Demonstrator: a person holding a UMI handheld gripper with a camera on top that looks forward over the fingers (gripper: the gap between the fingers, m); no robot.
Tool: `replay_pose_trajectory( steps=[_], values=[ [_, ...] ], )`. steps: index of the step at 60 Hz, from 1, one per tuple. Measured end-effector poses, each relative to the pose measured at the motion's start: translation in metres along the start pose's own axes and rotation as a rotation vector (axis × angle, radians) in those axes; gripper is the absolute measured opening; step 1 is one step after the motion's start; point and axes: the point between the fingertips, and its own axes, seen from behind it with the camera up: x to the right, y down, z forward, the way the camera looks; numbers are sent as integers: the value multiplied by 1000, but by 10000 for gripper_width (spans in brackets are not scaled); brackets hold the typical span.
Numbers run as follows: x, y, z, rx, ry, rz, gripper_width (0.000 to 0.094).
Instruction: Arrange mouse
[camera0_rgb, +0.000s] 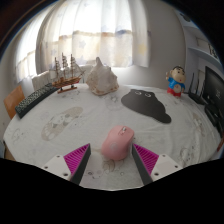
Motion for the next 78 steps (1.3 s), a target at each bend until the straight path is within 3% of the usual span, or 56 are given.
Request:
replay_pose_trajectory(
  steps=[24,30,33,43,63,70,78],
  values=[
    [-5,-27,48,-5,-33,40,844],
    [2,-28,51,-15,-21,37,676],
    [9,-29,52,-17,-5,27,479],
    [31,-53,46,-28,7,-10,438],
    [109,-231,85,131,42,42,403],
    [141,-232,144,107,73,43,401],
    [158,-188,204,32,66,11,411]
  ],
)
